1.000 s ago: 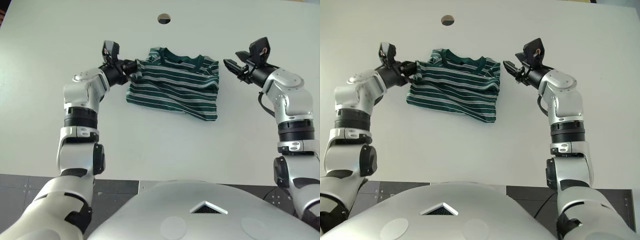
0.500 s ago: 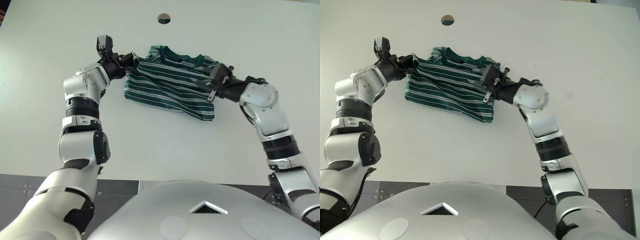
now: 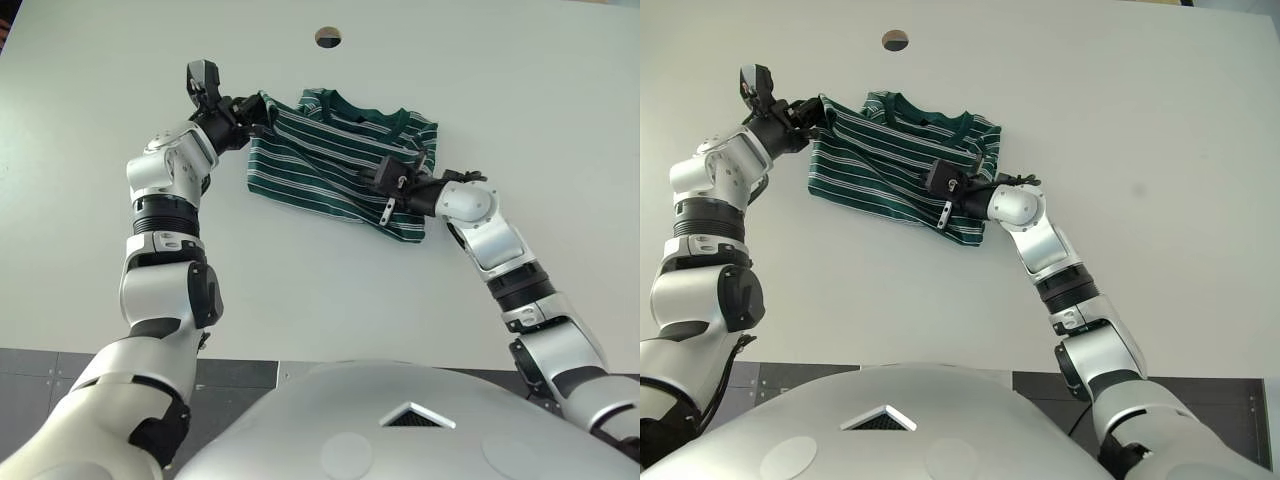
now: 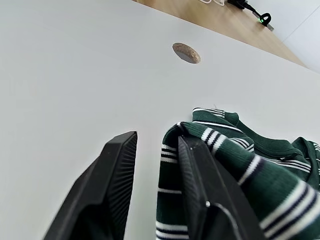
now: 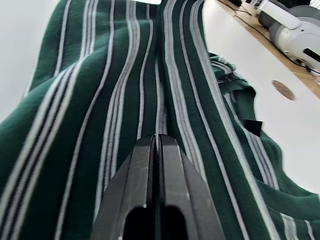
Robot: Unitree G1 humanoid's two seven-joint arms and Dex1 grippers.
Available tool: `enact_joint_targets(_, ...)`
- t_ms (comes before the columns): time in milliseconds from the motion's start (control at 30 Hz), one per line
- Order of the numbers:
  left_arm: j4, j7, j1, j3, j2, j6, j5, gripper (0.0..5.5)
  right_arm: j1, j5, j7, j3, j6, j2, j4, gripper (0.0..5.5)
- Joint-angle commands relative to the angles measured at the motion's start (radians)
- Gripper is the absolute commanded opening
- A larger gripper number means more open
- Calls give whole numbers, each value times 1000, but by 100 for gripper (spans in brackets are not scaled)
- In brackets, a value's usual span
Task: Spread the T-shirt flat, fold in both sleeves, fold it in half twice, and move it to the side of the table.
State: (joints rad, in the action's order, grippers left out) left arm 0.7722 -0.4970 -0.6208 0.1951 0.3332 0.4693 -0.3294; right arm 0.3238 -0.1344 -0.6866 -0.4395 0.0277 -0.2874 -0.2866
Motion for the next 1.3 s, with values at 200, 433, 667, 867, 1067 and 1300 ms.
enact_joint_targets(200,-33,-12,23,-3,-2,-22,16,15,-11,-71,-4,-25,-10,-20,-35,10)
enact_joint_targets(433,-47,-31,54,-39,19,-52,65,98,-23,-86,0,-24,-14,-24,-46,10)
enact_joint_targets(667,11,-22,50,-15,71,-93,85,142,-77,-79,-9,-17,-39,-49,-2,10)
enact_joint_targets(867,-101,-37,124,14,104,-185,69,142,-151,-67,-14,1,-115,-77,114,10)
enact_joint_targets(1067,-671,-194,411,-110,65,-110,-37,64,-294,-22,-20,20,-320,-98,383,10)
enact_joint_targets(1300,-941,-248,603,-315,130,-76,55,13,-331,27,21,50,-511,-73,583,10)
